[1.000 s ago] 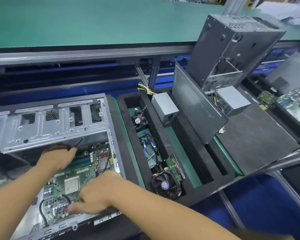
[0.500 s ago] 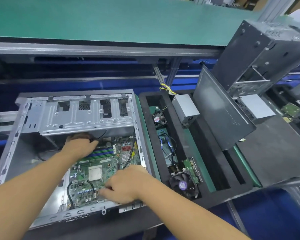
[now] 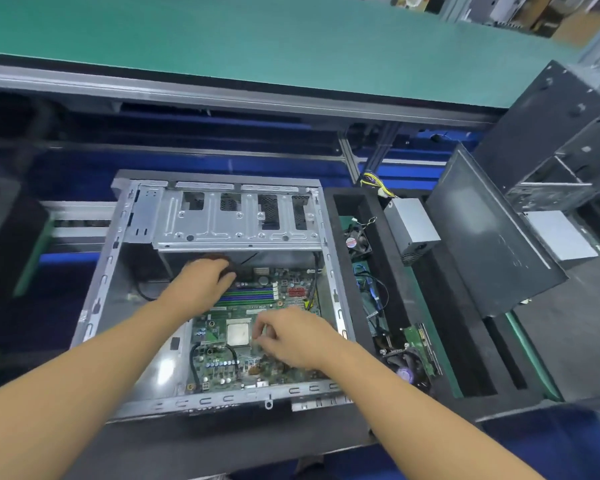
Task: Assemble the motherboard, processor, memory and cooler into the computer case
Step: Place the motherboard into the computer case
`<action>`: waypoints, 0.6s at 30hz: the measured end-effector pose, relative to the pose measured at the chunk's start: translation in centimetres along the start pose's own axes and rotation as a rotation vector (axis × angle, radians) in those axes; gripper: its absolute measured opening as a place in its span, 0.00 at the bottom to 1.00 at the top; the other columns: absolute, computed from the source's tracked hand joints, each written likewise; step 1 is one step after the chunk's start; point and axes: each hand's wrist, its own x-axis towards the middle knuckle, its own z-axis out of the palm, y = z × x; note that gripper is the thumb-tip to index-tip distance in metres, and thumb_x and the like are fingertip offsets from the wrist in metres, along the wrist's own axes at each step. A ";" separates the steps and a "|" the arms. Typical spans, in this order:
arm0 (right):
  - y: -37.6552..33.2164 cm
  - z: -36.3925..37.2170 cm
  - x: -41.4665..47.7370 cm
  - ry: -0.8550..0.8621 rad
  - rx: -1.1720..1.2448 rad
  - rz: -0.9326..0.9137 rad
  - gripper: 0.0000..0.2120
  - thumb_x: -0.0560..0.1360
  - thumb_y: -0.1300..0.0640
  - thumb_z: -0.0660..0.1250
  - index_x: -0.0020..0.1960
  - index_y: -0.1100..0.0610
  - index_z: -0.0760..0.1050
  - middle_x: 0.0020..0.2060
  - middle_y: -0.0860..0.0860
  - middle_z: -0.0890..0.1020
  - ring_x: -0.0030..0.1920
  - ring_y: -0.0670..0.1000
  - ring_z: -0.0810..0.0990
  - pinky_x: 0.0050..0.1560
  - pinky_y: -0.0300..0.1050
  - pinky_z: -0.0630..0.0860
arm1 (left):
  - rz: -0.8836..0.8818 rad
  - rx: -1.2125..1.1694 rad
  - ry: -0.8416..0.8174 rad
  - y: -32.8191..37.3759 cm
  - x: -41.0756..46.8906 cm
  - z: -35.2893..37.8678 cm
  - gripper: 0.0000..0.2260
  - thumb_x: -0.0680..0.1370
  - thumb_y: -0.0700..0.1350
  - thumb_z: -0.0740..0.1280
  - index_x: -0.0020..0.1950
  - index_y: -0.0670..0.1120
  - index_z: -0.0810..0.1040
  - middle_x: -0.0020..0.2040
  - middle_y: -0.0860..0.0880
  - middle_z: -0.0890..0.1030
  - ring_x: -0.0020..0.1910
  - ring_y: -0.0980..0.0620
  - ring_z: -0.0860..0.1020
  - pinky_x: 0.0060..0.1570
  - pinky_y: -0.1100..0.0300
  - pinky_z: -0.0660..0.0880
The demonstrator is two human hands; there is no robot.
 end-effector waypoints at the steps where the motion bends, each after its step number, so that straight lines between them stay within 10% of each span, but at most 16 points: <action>1: -0.4 -0.1 0.6 0.027 0.034 0.027 0.09 0.84 0.52 0.60 0.59 0.51 0.77 0.45 0.47 0.85 0.46 0.49 0.77 0.54 0.50 0.78 | 0.014 -0.095 0.004 0.1 -1.0 -0.7 0.10 0.81 0.50 0.62 0.53 0.48 0.81 0.41 0.52 0.83 0.41 0.53 0.81 0.47 0.55 0.77; 5: -3.0 -0.6 2.9 0.100 0.070 0.061 0.21 0.85 0.42 0.53 0.51 0.52 0.80 0.33 0.45 0.85 0.40 0.45 0.82 0.52 0.50 0.80 | -0.042 -0.131 -0.010 0.4 -4.5 -3.7 0.15 0.81 0.58 0.59 0.42 0.53 0.78 0.30 0.52 0.80 0.31 0.57 0.78 0.37 0.56 0.76; 9: -6.0 -0.3 4.7 0.201 0.054 -0.037 0.12 0.85 0.49 0.55 0.64 0.47 0.74 0.46 0.49 0.86 0.46 0.52 0.83 0.49 0.53 0.80 | -0.014 -0.288 0.016 0.6 -7.8 -5.4 0.11 0.82 0.47 0.58 0.48 0.53 0.80 0.45 0.54 0.81 0.45 0.56 0.78 0.47 0.60 0.73; 13: -10.1 -0.3 5.4 0.327 0.213 -0.244 0.19 0.80 0.65 0.58 0.68 0.51 0.72 0.62 0.48 0.77 0.60 0.50 0.77 0.62 0.51 0.75 | -0.159 -0.577 0.312 -0.4 -12.8 -8.0 0.15 0.80 0.37 0.61 0.64 0.49 0.78 0.53 0.55 0.82 0.50 0.58 0.79 0.57 0.60 0.75; 18: -17.5 1.3 4.3 0.421 0.254 -0.653 0.18 0.77 0.68 0.62 0.64 0.55 0.74 0.58 0.47 0.76 0.60 0.48 0.74 0.62 0.45 0.71 | -0.326 -0.686 0.688 -1.9 -21.3 -10.3 0.19 0.78 0.38 0.59 0.63 0.56 0.77 0.48 0.60 0.84 0.40 0.63 0.79 0.43 0.70 0.74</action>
